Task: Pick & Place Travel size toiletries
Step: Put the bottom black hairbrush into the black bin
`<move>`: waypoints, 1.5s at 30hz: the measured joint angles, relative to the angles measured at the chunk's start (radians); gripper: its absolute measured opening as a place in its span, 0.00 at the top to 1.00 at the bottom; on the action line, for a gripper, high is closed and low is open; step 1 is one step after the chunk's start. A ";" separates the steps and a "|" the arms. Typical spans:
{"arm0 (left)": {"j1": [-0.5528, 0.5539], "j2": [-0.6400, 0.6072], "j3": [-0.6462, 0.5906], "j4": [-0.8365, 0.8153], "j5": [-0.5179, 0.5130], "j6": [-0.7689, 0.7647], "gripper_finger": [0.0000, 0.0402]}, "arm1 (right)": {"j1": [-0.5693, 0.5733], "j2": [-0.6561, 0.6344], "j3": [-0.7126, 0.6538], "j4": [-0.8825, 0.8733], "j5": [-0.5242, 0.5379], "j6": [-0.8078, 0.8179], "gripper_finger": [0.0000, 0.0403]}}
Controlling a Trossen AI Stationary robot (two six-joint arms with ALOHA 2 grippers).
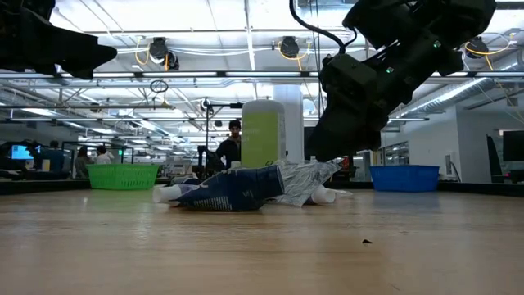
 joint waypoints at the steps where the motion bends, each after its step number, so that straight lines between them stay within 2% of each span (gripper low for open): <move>1: 0.000 0.000 0.000 0.000 0.000 0.000 0.46 | 0.000 0.000 0.000 -0.010 0.001 0.008 0.44; 13: 0.000 0.000 0.000 0.000 0.000 0.001 0.46 | 0.000 0.002 0.000 -0.048 -0.015 0.031 0.44; 17: 0.000 0.000 0.000 0.000 0.000 0.000 0.46 | 0.000 0.038 0.001 -0.014 -0.049 0.040 0.44; 24: 0.000 0.000 0.000 0.000 0.000 0.001 0.46 | -0.001 0.133 0.000 0.149 -0.102 0.040 0.44; 31: 0.000 0.000 0.000 0.000 0.000 0.000 0.46 | -0.008 0.158 0.000 0.198 -0.102 0.053 0.46; 37: 0.000 0.000 0.000 0.000 0.000 0.000 0.46 | -0.014 0.157 0.001 0.200 -0.101 0.063 0.57; 45: 0.000 0.000 0.000 0.000 0.000 0.001 0.46 | -0.014 0.157 0.001 0.199 -0.101 0.038 0.81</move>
